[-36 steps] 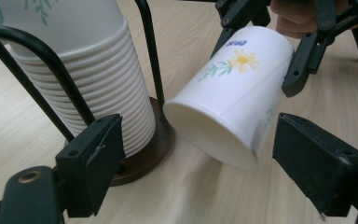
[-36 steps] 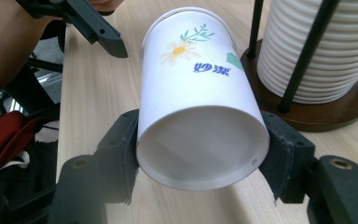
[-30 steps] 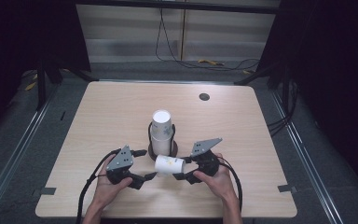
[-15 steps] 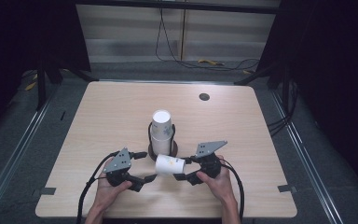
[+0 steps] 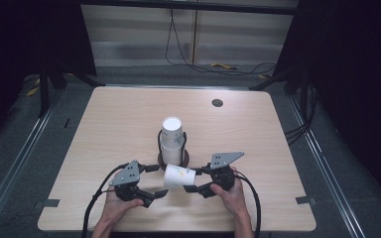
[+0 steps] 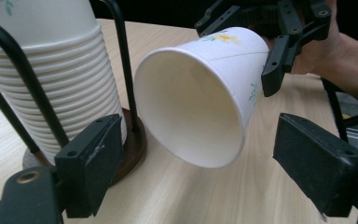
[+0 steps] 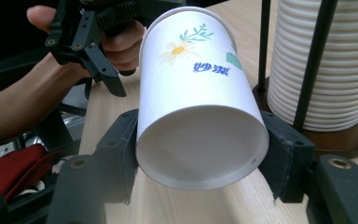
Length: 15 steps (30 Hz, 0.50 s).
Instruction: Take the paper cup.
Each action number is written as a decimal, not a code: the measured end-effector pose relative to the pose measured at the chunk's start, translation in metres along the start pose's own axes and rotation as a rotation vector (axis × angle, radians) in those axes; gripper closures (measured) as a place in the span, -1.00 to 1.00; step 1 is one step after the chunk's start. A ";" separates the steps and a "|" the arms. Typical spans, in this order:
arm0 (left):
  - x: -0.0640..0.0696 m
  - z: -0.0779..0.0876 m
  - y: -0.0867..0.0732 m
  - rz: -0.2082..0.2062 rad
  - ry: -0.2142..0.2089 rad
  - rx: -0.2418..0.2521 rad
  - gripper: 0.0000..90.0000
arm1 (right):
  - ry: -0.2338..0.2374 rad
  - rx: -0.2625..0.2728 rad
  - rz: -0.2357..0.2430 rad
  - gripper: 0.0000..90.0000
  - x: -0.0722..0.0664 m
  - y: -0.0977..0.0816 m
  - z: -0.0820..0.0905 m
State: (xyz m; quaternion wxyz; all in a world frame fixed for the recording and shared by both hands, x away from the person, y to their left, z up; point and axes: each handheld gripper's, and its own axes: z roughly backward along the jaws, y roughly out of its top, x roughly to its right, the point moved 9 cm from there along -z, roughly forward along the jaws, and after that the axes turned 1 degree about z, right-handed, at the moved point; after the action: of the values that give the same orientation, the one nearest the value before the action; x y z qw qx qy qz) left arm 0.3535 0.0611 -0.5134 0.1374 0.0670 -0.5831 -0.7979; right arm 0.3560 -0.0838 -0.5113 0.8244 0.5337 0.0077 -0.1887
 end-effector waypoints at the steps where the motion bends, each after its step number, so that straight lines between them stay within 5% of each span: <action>1: 0.000 0.000 0.000 0.000 0.000 0.001 -0.65 | 0.009 0.010 0.000 -0.19 -0.001 0.000 0.000; 15: 0.004 -0.002 0.006 0.018 -0.037 0.057 -0.65 | 0.087 0.138 -0.007 -0.19 -0.009 0.005 0.003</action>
State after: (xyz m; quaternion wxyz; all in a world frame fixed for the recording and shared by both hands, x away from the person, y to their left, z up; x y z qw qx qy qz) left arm 0.3509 0.0559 -0.5083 0.1320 0.0510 -0.6087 -0.7807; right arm 0.3491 -0.0821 -0.5036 0.7837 0.5970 0.0323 -0.1682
